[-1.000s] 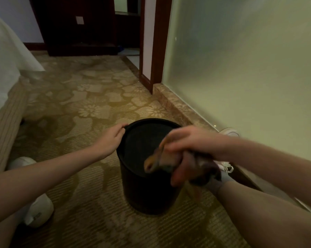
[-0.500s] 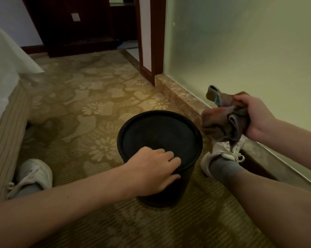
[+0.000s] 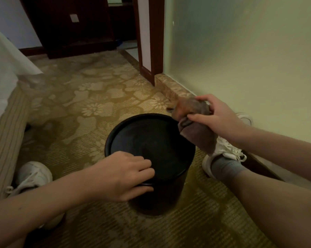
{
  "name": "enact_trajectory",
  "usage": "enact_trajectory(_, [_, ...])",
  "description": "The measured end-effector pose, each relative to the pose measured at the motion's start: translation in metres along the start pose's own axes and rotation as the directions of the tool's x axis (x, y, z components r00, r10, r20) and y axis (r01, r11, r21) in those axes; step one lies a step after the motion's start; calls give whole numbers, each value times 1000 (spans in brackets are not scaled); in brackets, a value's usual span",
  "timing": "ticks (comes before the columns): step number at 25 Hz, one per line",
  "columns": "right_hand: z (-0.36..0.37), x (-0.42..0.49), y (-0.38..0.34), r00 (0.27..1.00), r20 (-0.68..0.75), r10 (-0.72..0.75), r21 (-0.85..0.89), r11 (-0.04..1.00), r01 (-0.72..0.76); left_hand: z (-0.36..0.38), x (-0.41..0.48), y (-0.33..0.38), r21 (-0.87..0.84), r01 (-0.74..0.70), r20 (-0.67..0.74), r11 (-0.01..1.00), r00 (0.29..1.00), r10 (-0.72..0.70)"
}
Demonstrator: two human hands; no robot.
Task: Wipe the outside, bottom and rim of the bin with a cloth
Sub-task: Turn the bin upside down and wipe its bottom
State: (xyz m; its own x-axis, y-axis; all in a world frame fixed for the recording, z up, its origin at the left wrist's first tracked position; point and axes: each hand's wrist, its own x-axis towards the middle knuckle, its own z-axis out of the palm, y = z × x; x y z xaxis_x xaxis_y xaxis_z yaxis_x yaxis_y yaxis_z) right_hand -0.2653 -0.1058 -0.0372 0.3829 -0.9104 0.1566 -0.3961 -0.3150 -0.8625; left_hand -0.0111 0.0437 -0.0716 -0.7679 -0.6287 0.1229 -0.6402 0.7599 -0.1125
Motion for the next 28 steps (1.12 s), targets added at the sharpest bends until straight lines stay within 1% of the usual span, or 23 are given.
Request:
enact_trajectory(1, [4,0,0,993,3,-121,-222,968,118,0,0,0,15,-7,-2,1000,1000,7])
enact_trajectory(2, [7,-1,-4,977,24,-210,-415,888,201,0,1,0,25,-13,-7,1000,1000,13])
enact_trajectory(3, [8,-2,-8,967,35,-252,-562,795,228,0,2,0,29,-16,-12,999,1000,17])
enact_trajectory(4, [8,-2,-15,965,24,-260,-654,726,212,0,1,0,27,-16,-17,1000,1000,17])
enact_trajectory(5, [8,-2,-22,967,-5,-256,-700,691,179,1,1,0,22,-14,-20,1000,1000,14])
enact_trajectory(6, [8,-2,-29,971,-28,-237,-701,697,150,1,1,1,17,-10,-23,1000,1000,11])
enact_trajectory(8, [5,2,-37,988,-26,-153,-629,771,102,1,1,1,17,-3,-26,1000,1000,3])
enact_trajectory(10, [-5,6,-46,999,37,4,-511,860,15,0,1,1,15,9,-34,1000,999,-9])
enact_trajectory(11, [-14,8,-50,994,77,80,-431,901,-40,0,1,1,7,15,-38,1000,999,-14])
enact_trajectory(12, [-24,9,-55,983,123,134,-360,929,-82,0,1,1,-2,21,-41,1000,999,-21])
enact_trajectory(13, [-35,9,-60,976,155,150,-333,939,-92,1,1,1,-10,26,-43,1000,999,-26])
enact_trajectory(14, [-45,9,-65,978,160,134,-369,927,-66,1,1,1,-18,29,-45,999,999,-30])
enact_trajectory(15, [-54,9,-71,986,141,93,-466,885,-16,2,0,1,-28,34,-51,999,998,-36])
enact_trajectory(16, [-60,10,-79,994,104,28,-598,800,40,3,0,1,-36,36,-58,999,998,-38])
enact_trajectory(17, [-61,10,-88,996,67,-57,-731,677,88,3,0,1,-43,36,-63,998,997,-39])
enact_trajectory(18, [-55,10,-97,988,64,-143,-823,552,133,3,0,1,-49,38,-68,998,997,-41])
enact_trajectory(19, [-44,9,-102,975,99,-200,-859,477,185,3,1,2,-53,41,-68,998,997,-45])
enact_trajectory(20, [-25,7,-101,962,166,-218,-848,466,252,3,1,2,-53,47,-67,998,996,-50])
enact_trajectory(22, [21,-3,-85,910,357,-209,-720,559,411,4,0,2,-46,57,-76,997,995,-60])
enact_trajectory(24, [58,-16,-53,834,527,-163,-582,646,495,4,0,3,-53,64,-82,997,994,-68])
enact_trajectory(25, [66,-19,-37,807,569,-159,-565,638,524,4,0,3,-53,66,-83,996,994,-70])
enact_trajectory(26, [69,-17,-24,803,564,-194,-574,607,549,3,0,3,-47,69,-87,996,993,-73])
enact_trajectory(28, [68,-4,-12,841,460,-286,-634,557,536,1,0,2,-37,83,-97,996,992,-86])
